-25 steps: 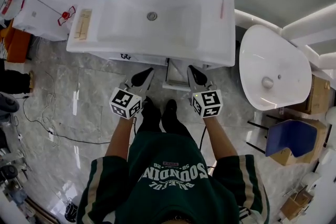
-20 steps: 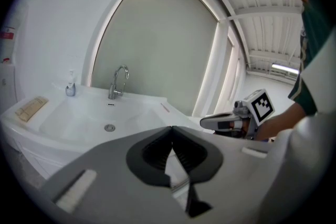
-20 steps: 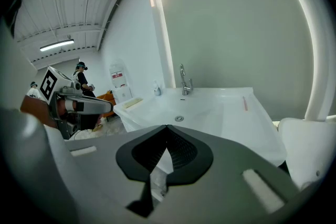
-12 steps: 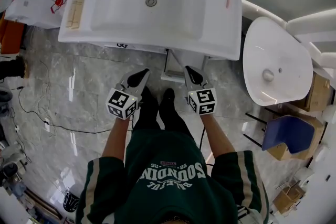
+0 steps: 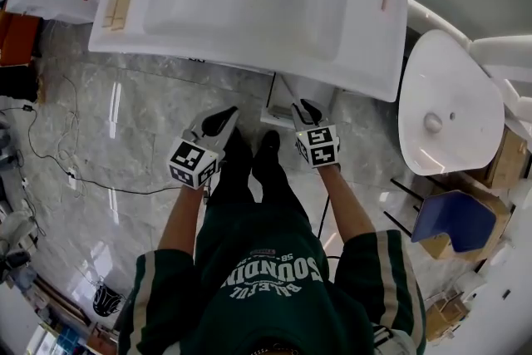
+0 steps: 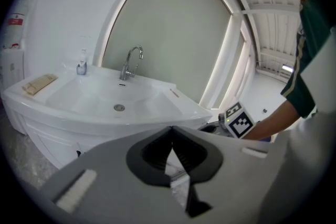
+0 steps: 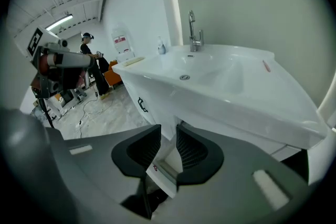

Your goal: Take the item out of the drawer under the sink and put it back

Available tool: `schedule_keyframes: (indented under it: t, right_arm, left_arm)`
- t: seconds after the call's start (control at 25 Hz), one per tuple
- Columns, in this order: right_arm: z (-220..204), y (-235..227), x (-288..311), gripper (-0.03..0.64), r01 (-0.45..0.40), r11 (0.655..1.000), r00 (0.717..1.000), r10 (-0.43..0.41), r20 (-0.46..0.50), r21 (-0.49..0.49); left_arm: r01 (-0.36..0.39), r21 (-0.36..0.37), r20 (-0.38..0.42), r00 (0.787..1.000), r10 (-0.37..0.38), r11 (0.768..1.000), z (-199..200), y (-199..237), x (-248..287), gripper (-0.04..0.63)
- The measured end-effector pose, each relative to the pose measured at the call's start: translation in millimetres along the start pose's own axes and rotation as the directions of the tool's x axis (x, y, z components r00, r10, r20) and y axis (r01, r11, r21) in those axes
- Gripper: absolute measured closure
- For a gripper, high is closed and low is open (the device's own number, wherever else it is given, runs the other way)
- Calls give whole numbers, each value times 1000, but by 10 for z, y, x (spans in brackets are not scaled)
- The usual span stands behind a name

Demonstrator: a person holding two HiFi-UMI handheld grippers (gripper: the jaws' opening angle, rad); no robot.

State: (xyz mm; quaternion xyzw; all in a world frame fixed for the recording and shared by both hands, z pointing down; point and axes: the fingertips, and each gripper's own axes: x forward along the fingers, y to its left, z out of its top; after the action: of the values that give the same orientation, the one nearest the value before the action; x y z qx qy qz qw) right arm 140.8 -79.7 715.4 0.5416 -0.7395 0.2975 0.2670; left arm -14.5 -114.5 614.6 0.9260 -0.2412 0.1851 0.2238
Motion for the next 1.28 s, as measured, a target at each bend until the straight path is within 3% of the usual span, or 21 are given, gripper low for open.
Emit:
schedule_keyframes:
  t: [0.4, 1.08, 1.28]
  right_arm:
    - [-743, -218, 913, 543, -26, 998, 975, 11, -223, -65]
    - [-1527, -558, 1865, 535, -22, 991, 892, -40, -451, -131]
    - [-1743, -643, 1941, 535, -26, 991, 851, -48, -523, -133]
  left_arm:
    - [-48, -42, -44, 998, 46, 998, -427, 269, 4, 545]
    - [-122, -112, -59, 992, 116, 986, -946, 568, -103, 545]
    - [-142, -134, -76, 988, 133, 981, -1056, 614, -186, 545]
